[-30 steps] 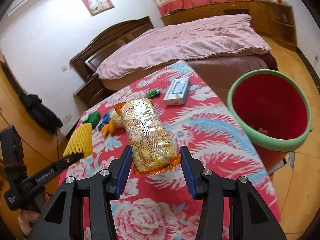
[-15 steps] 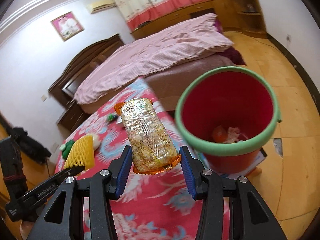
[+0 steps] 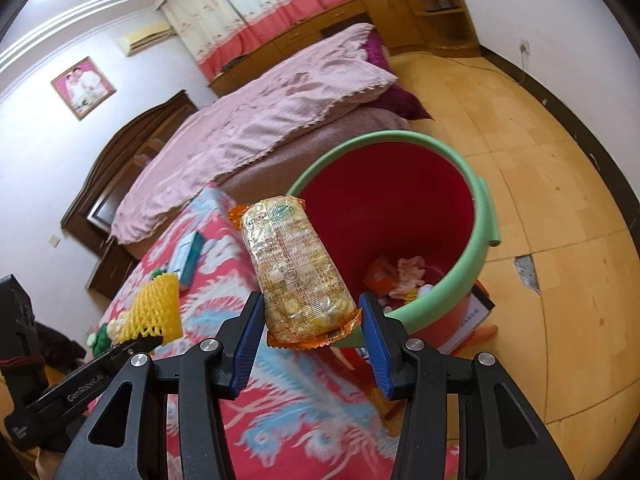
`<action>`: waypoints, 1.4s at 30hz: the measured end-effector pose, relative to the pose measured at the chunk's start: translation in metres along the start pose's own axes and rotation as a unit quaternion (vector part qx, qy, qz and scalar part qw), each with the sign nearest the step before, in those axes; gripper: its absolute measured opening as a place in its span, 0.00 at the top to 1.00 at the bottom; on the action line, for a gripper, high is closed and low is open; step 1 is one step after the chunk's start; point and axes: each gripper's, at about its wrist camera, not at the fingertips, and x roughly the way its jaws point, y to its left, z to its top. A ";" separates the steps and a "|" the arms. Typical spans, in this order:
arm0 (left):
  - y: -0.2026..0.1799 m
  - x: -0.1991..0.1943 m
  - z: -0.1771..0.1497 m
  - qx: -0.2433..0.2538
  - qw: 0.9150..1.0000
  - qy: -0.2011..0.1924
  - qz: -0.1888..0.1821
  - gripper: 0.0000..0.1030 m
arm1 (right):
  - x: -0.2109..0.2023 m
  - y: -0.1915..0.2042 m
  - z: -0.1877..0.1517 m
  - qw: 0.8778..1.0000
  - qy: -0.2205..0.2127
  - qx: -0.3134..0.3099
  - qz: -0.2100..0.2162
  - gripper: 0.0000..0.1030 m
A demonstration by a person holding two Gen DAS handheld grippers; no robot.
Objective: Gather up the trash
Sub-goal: 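Carry the snack bag over the bucket and open the right tool while the left tool carries the net, then lower the yellow foam net into the bucket and open the left tool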
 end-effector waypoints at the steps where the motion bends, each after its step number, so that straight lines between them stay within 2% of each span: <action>1: -0.003 0.003 0.001 0.003 1.000 0.002 -0.001 0.86 | 0.002 -0.004 0.001 1.000 0.001 0.004 -0.003 0.52; 13: -0.026 0.028 0.013 0.028 0.999 0.017 -0.011 0.86 | 0.015 -0.037 0.010 0.999 0.008 0.045 -0.018 0.50; 33: -0.047 0.053 0.023 0.045 0.998 0.029 -0.031 0.85 | 0.002 -0.046 0.018 0.998 -0.019 0.053 -0.033 0.50; 37: -0.050 0.055 0.026 0.045 0.998 0.026 -0.034 0.69 | 0.001 -0.048 0.019 0.997 -0.021 0.058 -0.037 0.50; 39: -0.052 0.055 0.027 0.049 0.998 0.023 -0.029 0.65 | 0.002 -0.049 0.018 0.997 -0.020 0.059 -0.038 0.50; 42: -0.052 0.055 0.027 0.049 0.998 0.022 -0.025 0.64 | 0.003 -0.049 0.018 0.997 -0.016 0.059 -0.038 0.50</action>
